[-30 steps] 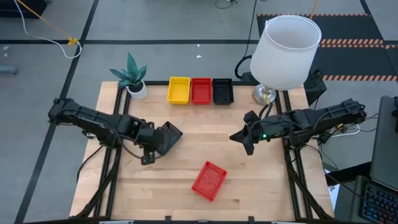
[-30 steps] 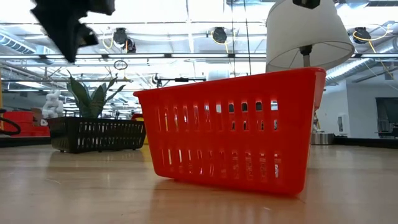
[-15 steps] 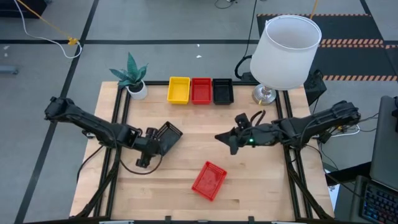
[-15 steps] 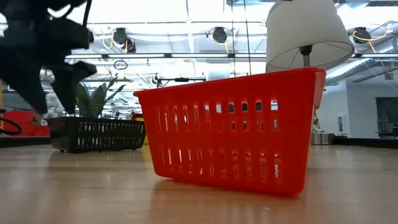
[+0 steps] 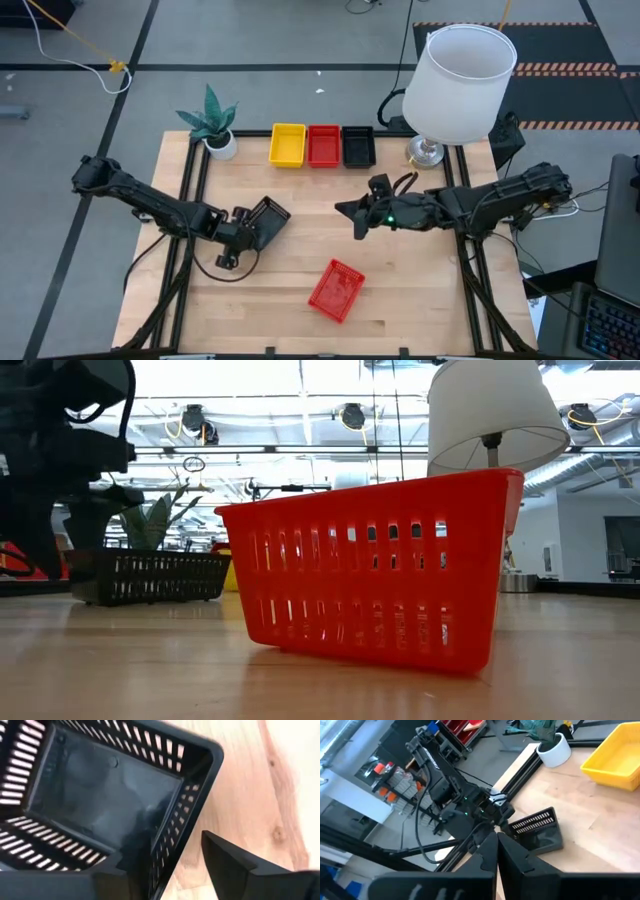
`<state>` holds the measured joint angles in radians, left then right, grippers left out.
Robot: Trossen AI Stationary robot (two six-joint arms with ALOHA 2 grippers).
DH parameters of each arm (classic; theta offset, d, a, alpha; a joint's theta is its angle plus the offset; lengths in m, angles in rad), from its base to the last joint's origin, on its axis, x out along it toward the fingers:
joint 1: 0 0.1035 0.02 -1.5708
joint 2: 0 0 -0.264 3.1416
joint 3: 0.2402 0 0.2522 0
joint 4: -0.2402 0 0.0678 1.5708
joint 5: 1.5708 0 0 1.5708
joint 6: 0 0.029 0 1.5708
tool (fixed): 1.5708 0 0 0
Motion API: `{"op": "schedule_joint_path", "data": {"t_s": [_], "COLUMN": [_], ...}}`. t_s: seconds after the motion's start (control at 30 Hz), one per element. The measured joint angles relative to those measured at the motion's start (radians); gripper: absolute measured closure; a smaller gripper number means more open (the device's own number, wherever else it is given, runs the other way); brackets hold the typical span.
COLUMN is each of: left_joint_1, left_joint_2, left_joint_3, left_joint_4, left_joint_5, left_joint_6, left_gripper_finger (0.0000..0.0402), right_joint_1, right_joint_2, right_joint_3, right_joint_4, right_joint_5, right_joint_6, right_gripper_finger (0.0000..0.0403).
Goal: Stack baskets by color
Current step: Stack the bottom black basket on the top black basket
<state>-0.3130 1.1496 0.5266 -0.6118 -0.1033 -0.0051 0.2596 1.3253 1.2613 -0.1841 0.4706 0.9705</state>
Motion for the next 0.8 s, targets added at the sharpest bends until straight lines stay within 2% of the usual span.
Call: {"op": "schedule_joint_path", "data": {"t_s": [0.2, 0.5, 0.8], "left_joint_1": [0.0, 0.02, 0.124], "left_joint_2": [0.0, 0.0, 0.002], "left_joint_3": [0.001, 0.07, 0.159], "left_joint_4": [0.04, 0.064, 0.129], "left_joint_5": [0.0, -0.004, -0.007], "left_joint_6": [-0.02, -0.035, -0.05], "left_gripper_finger": [0.0291, 0.0387, 0.0376], "right_joint_1": [-0.021, -0.088, -0.188], "right_joint_2": [0.0, 0.0, -0.001], "right_joint_3": [0.0, 0.0, 0.0], "right_joint_4": [0.0, -0.043, -0.086], "right_joint_5": [-0.007, -0.192, -0.382], "right_joint_6": [-0.068, -0.202, -0.348], "right_gripper_finger": [0.0403, 0.0403, 0.0403]}}
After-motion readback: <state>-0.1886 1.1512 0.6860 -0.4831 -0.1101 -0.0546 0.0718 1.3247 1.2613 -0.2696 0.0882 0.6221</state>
